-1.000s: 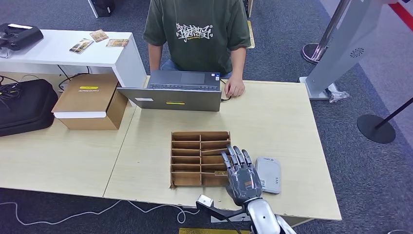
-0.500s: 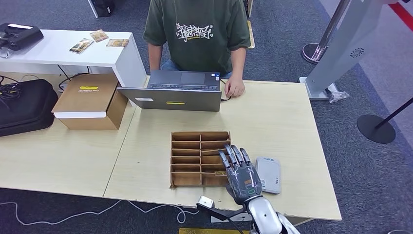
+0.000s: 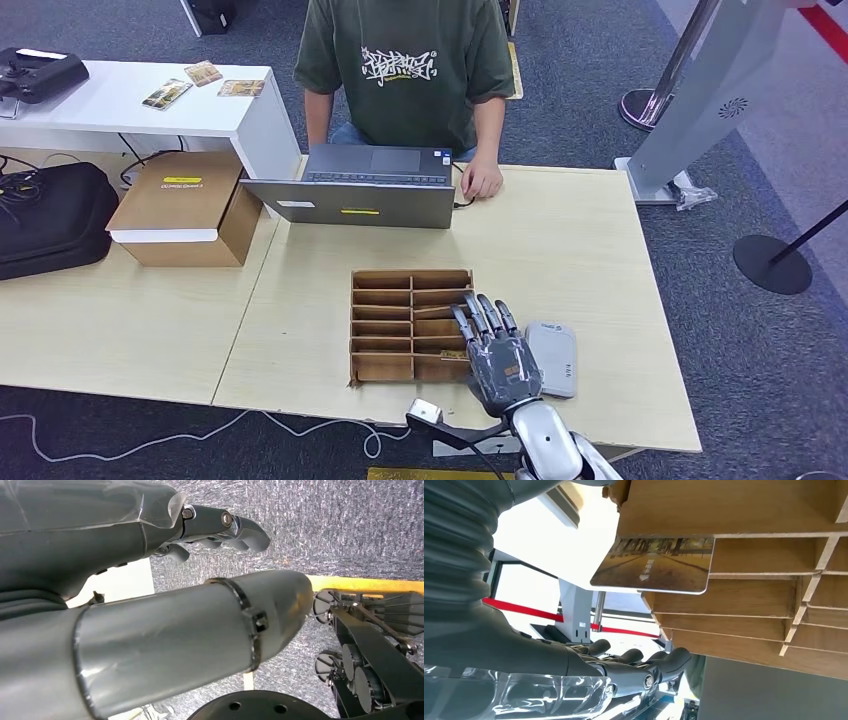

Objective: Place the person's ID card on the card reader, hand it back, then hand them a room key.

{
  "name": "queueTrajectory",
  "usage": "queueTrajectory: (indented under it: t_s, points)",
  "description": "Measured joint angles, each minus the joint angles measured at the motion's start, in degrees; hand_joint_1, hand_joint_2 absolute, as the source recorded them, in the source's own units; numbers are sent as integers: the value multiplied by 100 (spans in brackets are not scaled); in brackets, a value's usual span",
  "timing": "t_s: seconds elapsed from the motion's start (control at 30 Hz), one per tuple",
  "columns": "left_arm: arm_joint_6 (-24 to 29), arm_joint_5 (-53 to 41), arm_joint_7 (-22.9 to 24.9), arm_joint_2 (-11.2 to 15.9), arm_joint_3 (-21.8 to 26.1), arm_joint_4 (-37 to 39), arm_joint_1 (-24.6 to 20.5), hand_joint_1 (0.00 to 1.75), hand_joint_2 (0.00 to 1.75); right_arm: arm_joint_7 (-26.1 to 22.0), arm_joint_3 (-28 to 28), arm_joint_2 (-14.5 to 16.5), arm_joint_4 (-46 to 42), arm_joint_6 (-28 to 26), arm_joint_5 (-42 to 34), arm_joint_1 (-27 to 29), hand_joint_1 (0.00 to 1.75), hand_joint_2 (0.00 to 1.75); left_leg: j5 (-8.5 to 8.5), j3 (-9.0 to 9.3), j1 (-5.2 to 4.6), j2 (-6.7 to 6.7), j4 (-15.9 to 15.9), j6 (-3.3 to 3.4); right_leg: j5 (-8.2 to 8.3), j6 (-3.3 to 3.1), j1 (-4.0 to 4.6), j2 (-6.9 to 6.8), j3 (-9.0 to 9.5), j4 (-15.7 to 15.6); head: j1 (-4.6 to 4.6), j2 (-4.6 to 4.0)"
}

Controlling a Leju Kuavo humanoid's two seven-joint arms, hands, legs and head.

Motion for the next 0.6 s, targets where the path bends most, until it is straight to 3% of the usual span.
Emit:
queueTrajectory:
  t_s: [0.6]
  points:
    - [5, -16, -5, -23, 10, 0, 8, 0, 0, -65, -159, -42, -608, 262, 0, 408, 0, 175, 0, 0, 0, 0, 0, 0, 0, 0, 0, 0, 0, 0, 0, 0]
